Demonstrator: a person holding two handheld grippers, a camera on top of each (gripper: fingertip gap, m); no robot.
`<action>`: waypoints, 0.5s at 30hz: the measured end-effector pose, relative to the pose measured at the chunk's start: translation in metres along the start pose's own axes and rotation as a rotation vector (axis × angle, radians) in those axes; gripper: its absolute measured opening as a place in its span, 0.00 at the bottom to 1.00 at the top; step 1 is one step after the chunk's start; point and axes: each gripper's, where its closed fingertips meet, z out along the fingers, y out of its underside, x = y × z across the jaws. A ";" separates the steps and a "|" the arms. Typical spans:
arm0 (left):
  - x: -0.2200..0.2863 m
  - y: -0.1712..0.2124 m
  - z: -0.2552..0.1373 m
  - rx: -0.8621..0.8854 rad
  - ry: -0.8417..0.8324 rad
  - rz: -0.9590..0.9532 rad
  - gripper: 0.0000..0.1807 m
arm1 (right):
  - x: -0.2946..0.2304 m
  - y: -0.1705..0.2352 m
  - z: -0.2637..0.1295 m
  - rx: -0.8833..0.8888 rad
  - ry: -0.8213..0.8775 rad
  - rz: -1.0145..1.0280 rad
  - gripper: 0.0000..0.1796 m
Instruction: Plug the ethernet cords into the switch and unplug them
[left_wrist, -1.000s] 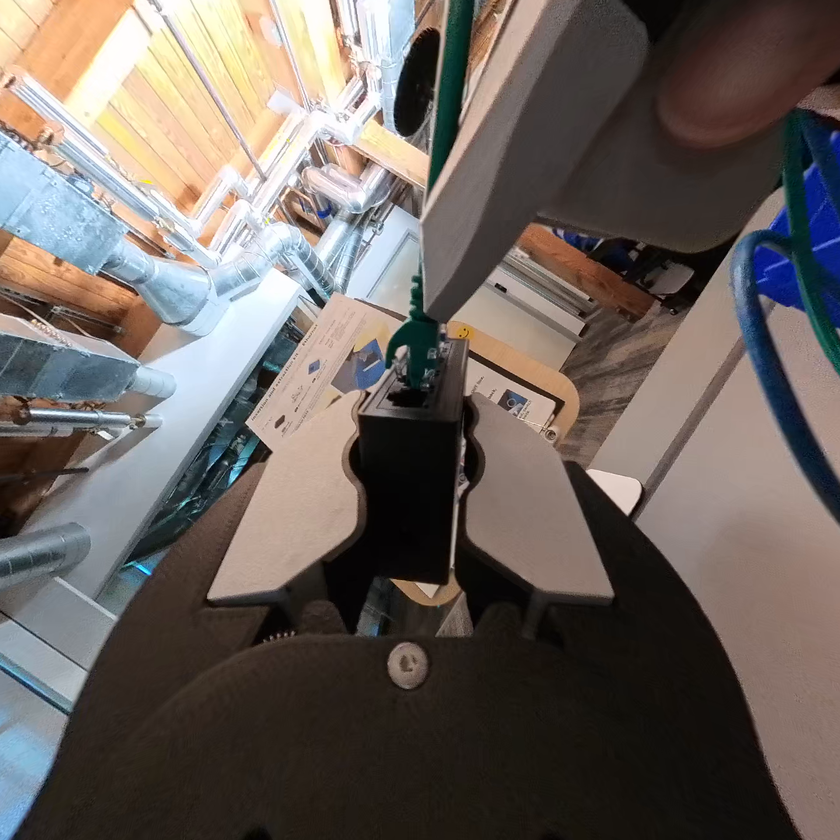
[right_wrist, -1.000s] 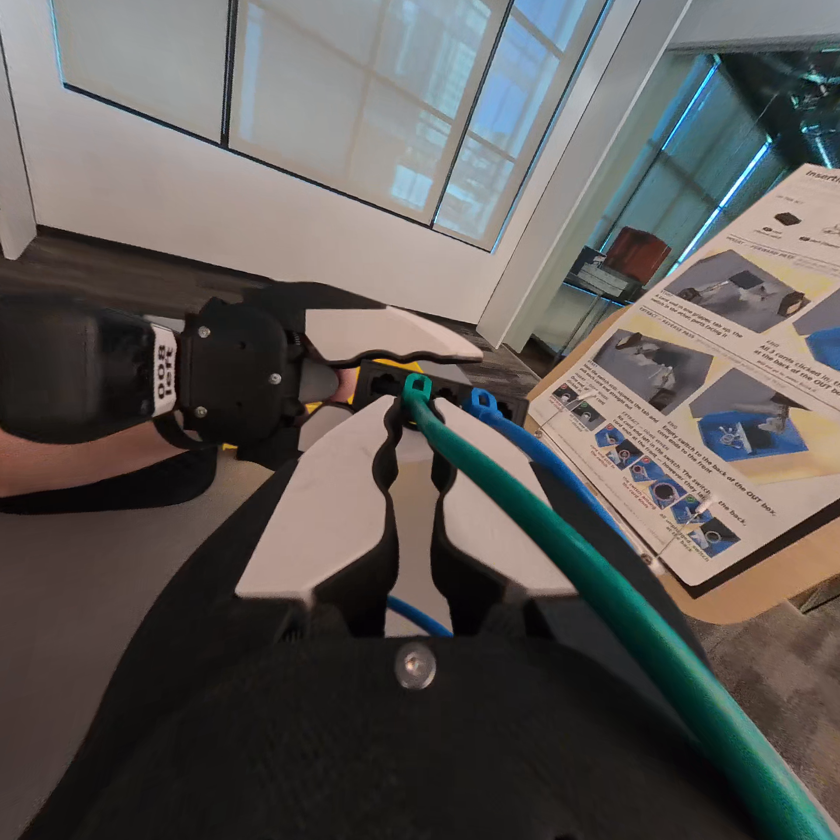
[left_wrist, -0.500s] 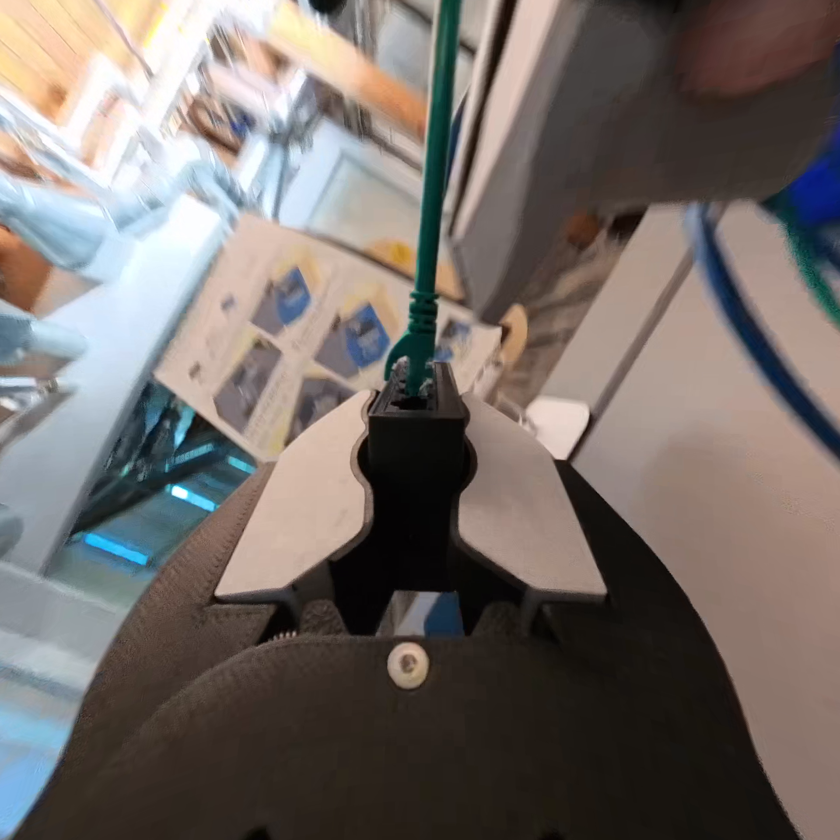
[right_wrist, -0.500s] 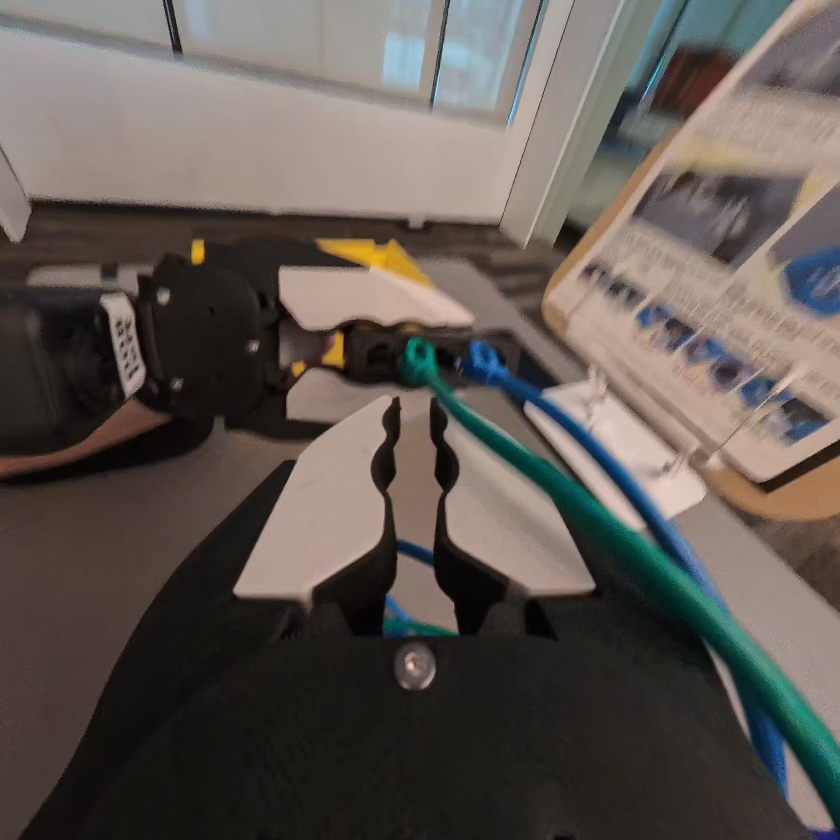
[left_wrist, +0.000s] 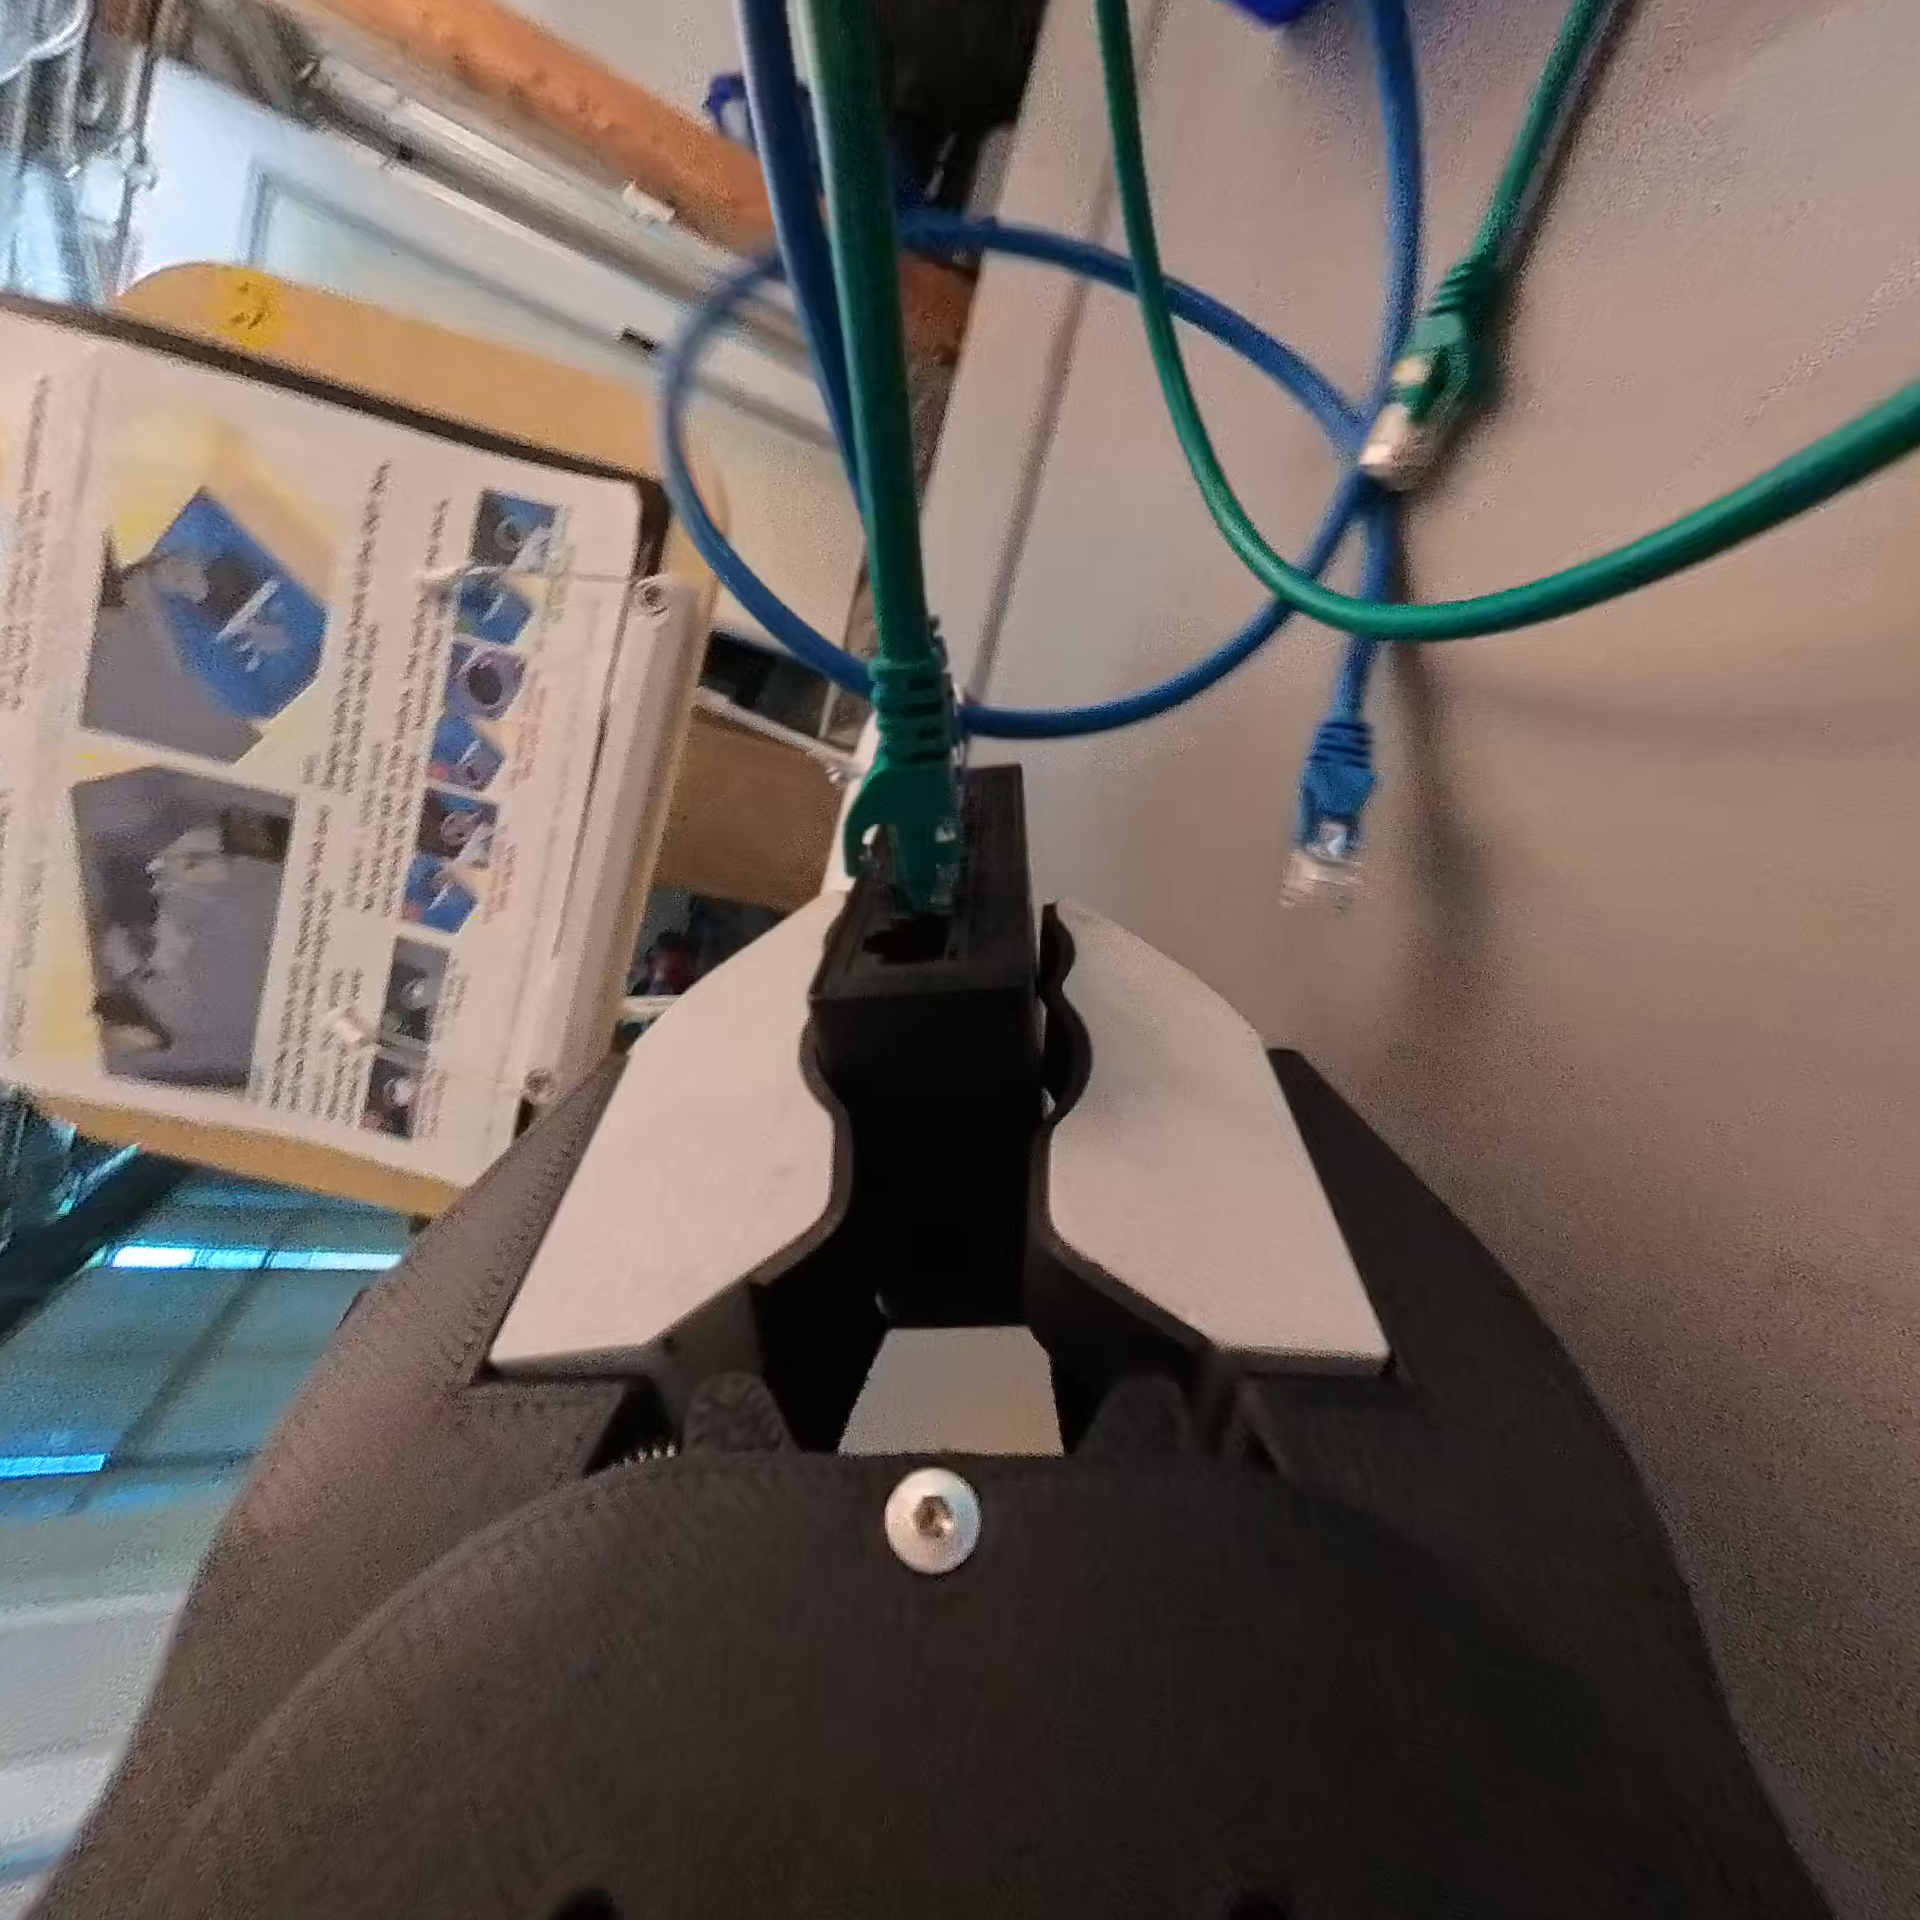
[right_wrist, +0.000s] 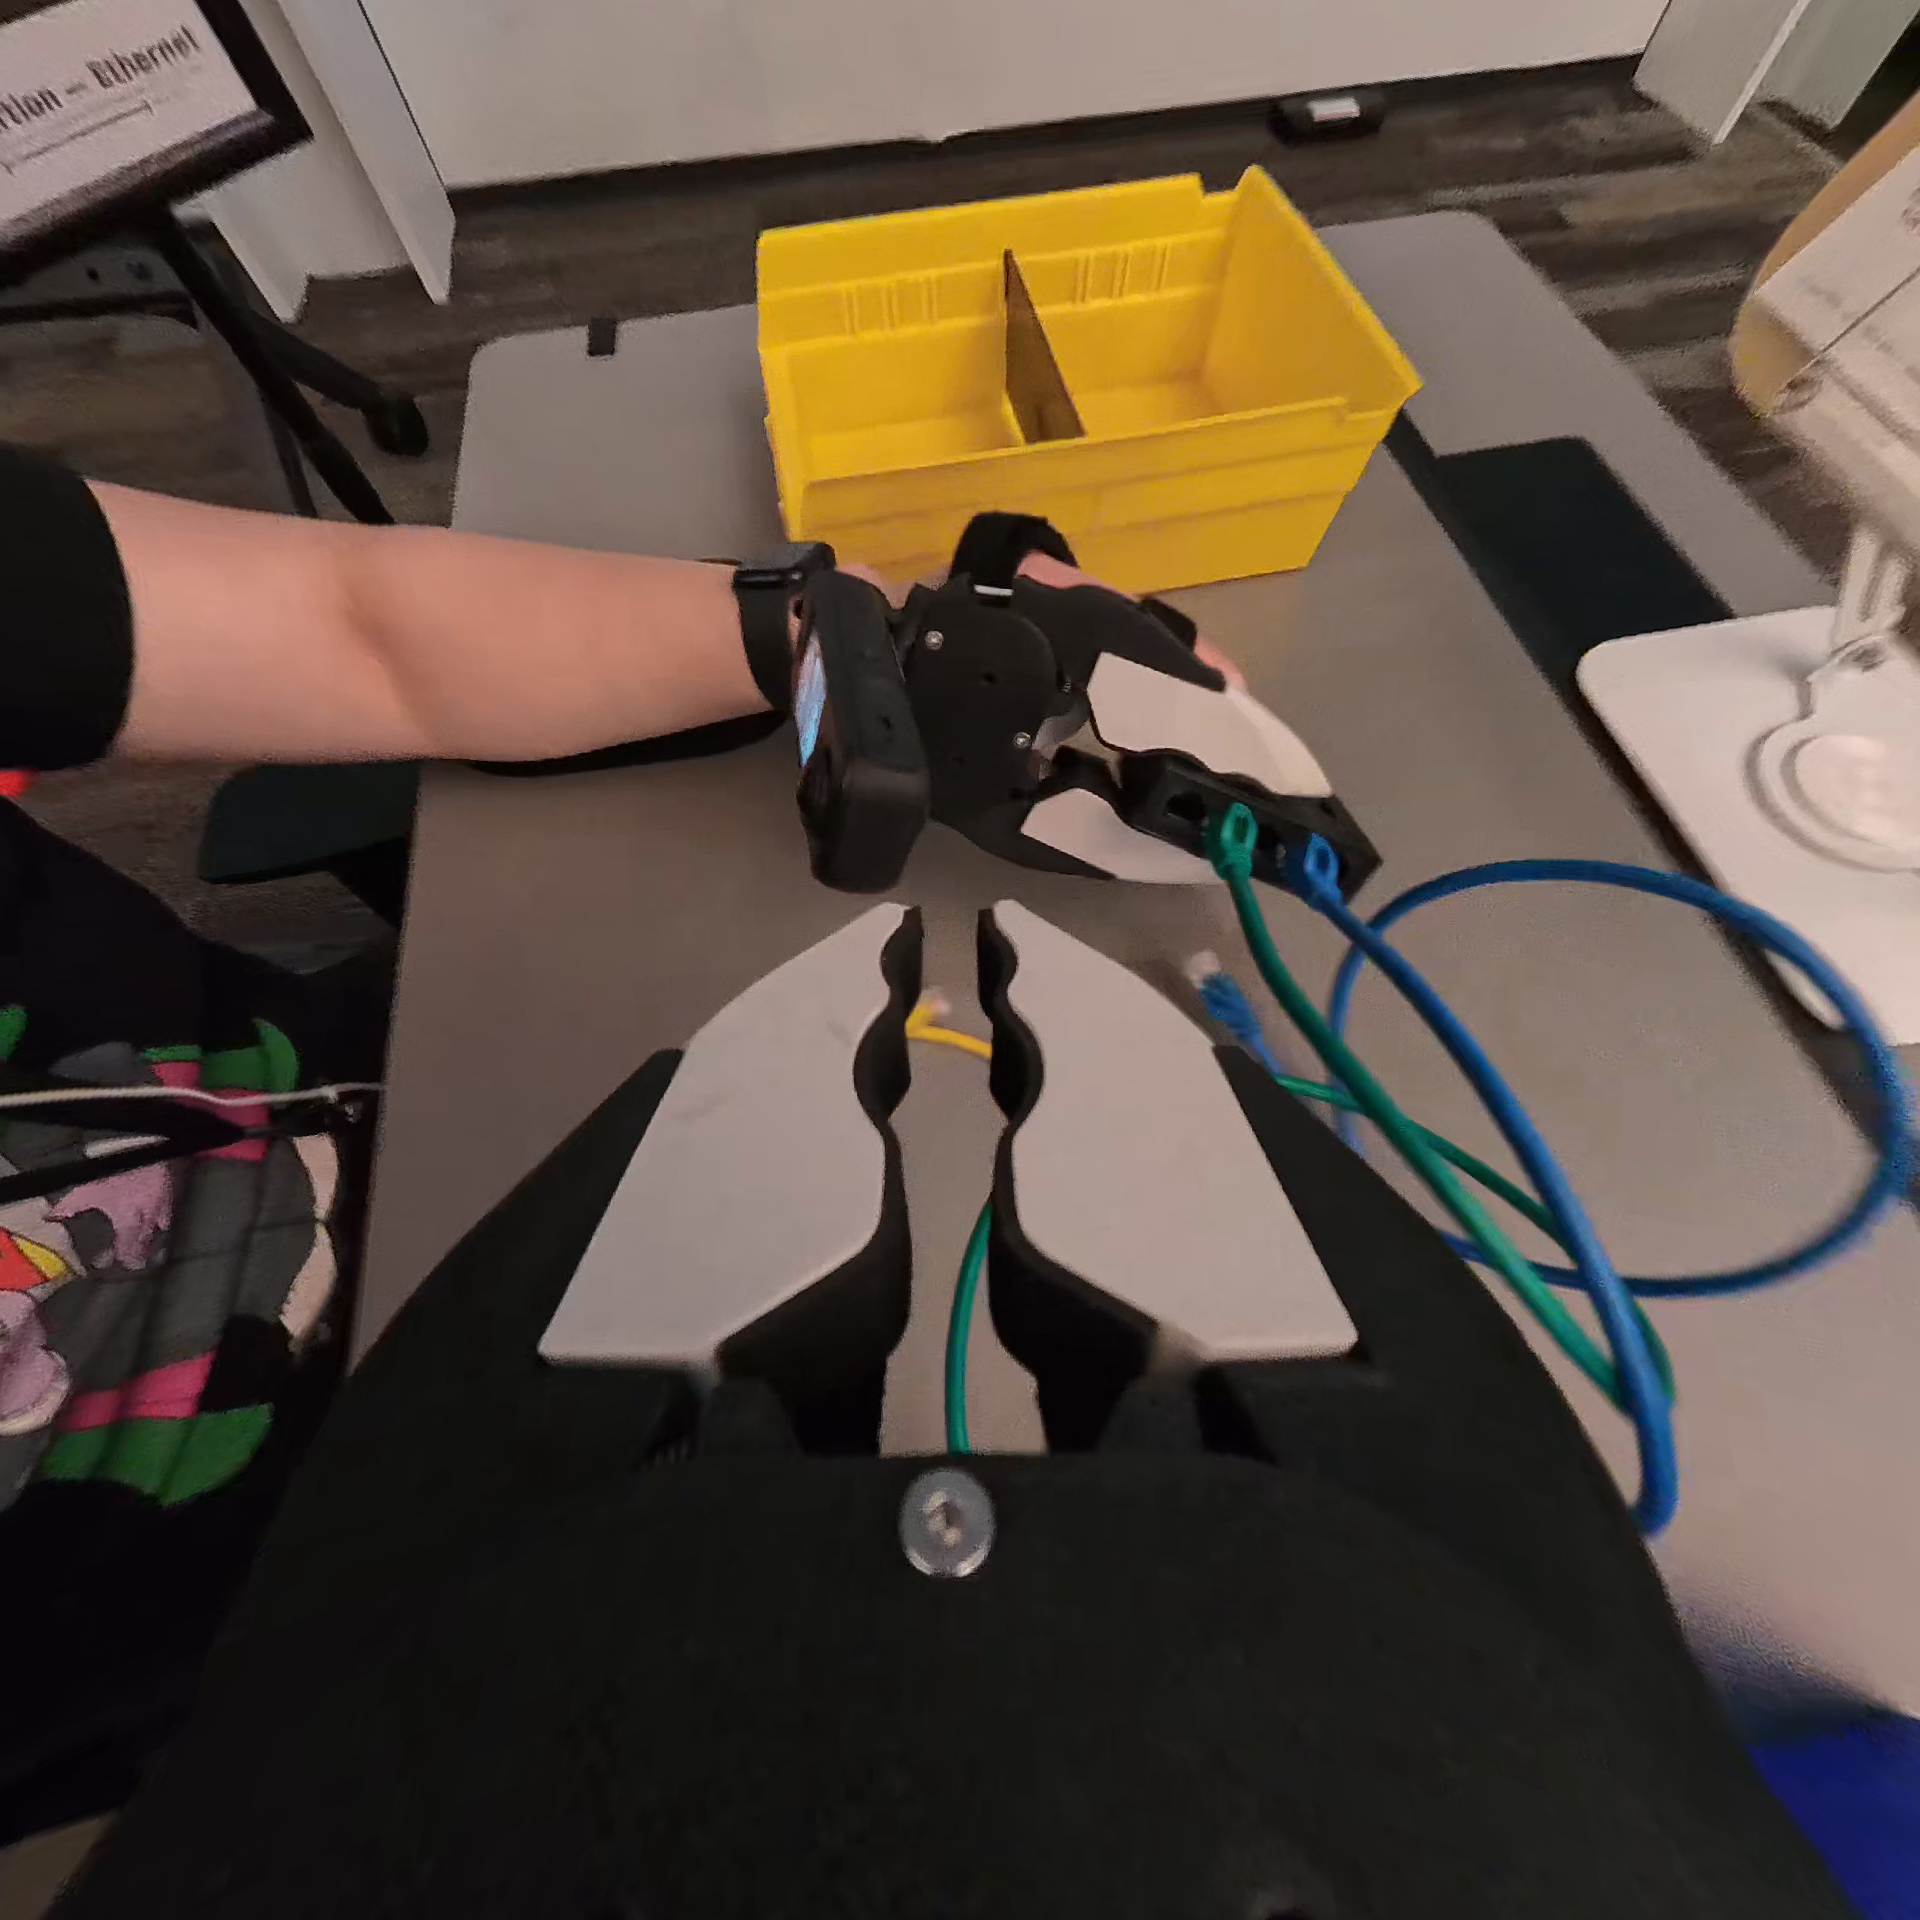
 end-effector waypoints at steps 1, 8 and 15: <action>0.009 -0.002 -0.002 0.016 0.039 0.025 0.17 | -0.008 0.004 0.006 0.018 -0.012 0.047 0.06; 0.057 0.022 -0.006 -0.065 0.213 0.070 0.18 | -0.031 0.091 0.071 0.036 0.243 0.309 0.11; 0.048 0.027 -0.021 -0.115 0.222 -0.162 0.37 | -0.056 0.139 0.123 -0.175 0.296 0.378 0.13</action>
